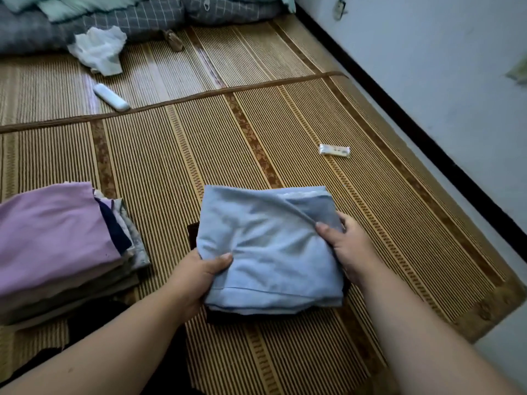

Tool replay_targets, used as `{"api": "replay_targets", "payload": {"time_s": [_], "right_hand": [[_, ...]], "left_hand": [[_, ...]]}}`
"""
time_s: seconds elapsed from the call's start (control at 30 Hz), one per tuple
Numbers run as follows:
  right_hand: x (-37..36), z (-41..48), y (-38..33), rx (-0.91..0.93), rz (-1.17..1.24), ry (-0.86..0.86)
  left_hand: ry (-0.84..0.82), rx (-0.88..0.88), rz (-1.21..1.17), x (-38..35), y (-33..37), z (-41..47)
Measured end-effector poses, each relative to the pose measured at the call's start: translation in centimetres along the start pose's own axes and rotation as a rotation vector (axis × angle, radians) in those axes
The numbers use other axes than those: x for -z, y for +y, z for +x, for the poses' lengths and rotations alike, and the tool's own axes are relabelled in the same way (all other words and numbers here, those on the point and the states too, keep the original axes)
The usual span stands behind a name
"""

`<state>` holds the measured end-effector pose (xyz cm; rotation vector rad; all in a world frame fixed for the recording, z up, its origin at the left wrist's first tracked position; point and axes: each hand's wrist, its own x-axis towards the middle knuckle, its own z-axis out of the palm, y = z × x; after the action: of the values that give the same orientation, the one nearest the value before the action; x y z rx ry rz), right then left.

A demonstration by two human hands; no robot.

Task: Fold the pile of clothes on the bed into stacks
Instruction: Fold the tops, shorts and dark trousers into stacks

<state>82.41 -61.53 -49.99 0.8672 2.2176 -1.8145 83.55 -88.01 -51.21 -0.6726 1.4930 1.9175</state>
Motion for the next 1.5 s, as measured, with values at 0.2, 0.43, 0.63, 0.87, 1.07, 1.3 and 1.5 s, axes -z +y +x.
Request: {"api": "replay_targets", "payload": {"time_s": [0.2,0.43,0.63,0.87,1.07,1.3,1.5], "right_hand": [[-4.0,0.4,2.7,-0.056,-0.591,0.087],[-6.0,-5.3,-0.6,0.22,-0.739,0.058],[-14.6,-13.8,-4.2,0.443,-0.811,-0.222],[-26.0,-21.4,-1.4,0.56,-1.007,-0.52],[-32.1,-23.3,5.8,0.318,-1.342,-0.675],[-33.4,-21.8,8.1,0.268,-1.284,-0.487],[-30.3,-23.7,2.8,0.26,-1.008,-0.517]], "left_hand": [[0.142,0.091,0.338,1.9,-3.1,2.3],[0.206,-0.126,0.674,2.8,-1.4,-1.7],[0.144,-0.331,0.966,7.9,1.5,-9.5],[0.204,-0.202,1.086,20.7,-2.0,-16.8],[0.201,0.11,1.148,29.9,-9.5,-18.2],[0.119,0.092,1.028,30.1,-14.7,-15.3],[0.134,0.005,0.847,29.0,-12.0,-16.8]]}}
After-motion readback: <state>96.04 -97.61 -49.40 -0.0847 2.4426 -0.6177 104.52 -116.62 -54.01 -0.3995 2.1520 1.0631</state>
